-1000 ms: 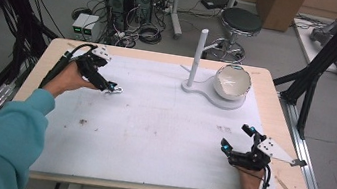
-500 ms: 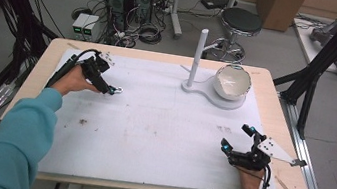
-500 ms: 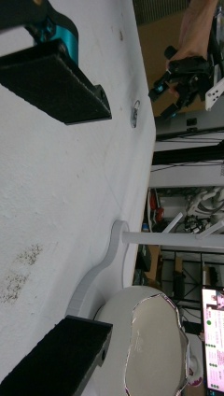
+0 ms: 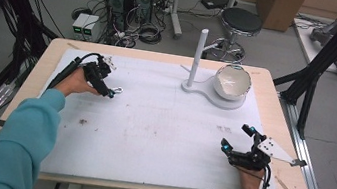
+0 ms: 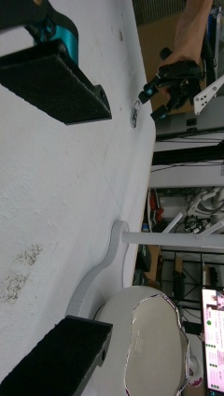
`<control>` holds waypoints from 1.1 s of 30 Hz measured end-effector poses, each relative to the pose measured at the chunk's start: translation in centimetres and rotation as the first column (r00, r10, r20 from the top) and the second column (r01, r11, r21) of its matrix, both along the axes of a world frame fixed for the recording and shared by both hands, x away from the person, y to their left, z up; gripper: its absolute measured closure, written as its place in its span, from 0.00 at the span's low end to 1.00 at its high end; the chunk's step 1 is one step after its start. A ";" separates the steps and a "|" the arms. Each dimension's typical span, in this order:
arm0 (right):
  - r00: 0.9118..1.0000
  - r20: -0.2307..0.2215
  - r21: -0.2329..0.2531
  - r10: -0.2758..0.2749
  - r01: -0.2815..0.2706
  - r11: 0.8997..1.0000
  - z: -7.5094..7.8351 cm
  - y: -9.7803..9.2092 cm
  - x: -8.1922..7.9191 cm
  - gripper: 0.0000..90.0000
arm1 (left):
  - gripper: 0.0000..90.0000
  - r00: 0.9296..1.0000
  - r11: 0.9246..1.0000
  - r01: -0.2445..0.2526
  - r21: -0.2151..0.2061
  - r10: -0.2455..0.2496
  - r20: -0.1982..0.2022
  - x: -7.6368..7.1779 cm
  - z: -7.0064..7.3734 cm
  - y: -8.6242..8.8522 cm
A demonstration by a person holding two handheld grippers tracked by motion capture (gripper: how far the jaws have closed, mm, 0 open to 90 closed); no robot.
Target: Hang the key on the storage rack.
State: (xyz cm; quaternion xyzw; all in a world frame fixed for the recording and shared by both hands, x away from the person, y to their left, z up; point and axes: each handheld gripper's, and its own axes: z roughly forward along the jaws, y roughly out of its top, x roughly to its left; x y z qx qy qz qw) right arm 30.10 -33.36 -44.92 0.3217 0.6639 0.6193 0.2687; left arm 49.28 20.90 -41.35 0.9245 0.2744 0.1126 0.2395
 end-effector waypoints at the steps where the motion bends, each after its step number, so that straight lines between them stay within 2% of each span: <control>1: 1.000 0.000 0.001 0.000 0.000 1.000 0.0 0.0 0.0 0.01 | 0.15 1.000 1.000 0.000 0.003 0.000 -0.001 0.0 -0.1 0.0; 7: 1.000 -0.006 0.002 0.000 0.000 1.000 0.0 0.0 0.0 0.01 | 0.18 1.000 1.000 0.007 0.009 -0.007 -0.015 0.1 -0.2 0.0; 14: 1.000 -0.006 0.003 -0.001 0.001 1.000 0.0 0.0 0.0 0.01 | 0.26 0.999 0.999 0.027 0.019 -0.026 -0.034 0.0 -0.3 0.1; 18: 1.000 -0.008 0.004 0.000 0.000 1.000 0.0 0.0 0.0 0.01 | 0.31 0.999 0.999 0.029 0.021 -0.028 -0.033 0.0 -0.3 0.1; 33: 1.000 -0.007 0.003 0.000 0.000 1.000 0.0 0.0 0.0 0.01 | 0.54 0.999 0.997 0.036 0.069 -0.035 -0.023 -0.1 -0.3 0.1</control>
